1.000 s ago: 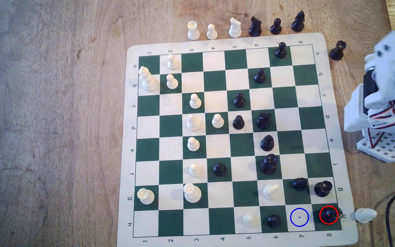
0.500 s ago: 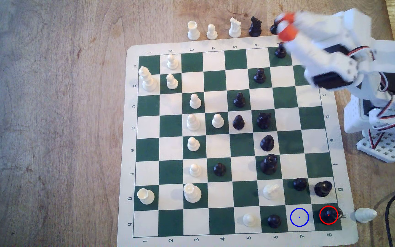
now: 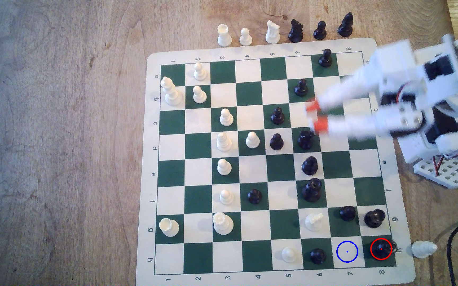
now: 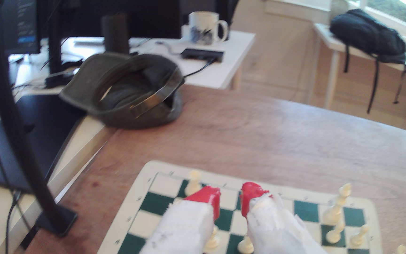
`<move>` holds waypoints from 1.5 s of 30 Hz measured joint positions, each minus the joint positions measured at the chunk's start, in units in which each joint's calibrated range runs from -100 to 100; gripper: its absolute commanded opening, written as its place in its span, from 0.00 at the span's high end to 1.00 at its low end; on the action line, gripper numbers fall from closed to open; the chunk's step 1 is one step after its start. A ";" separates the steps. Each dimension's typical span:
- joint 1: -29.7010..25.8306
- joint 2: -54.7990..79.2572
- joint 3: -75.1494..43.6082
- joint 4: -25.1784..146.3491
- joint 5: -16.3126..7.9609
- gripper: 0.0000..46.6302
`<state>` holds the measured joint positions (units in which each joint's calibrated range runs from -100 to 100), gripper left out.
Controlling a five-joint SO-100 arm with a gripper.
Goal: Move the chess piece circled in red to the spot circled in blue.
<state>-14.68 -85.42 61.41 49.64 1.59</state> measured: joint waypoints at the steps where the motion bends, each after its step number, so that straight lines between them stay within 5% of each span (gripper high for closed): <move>1: -1.62 0.50 -0.54 1.59 -0.34 0.82; 17: -22.12 16.09 -4.61 25.26 -2.10 0.67; 45: -32.82 33.18 -7.95 21.99 -4.79 0.68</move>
<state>-47.49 -52.24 53.46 71.63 -3.20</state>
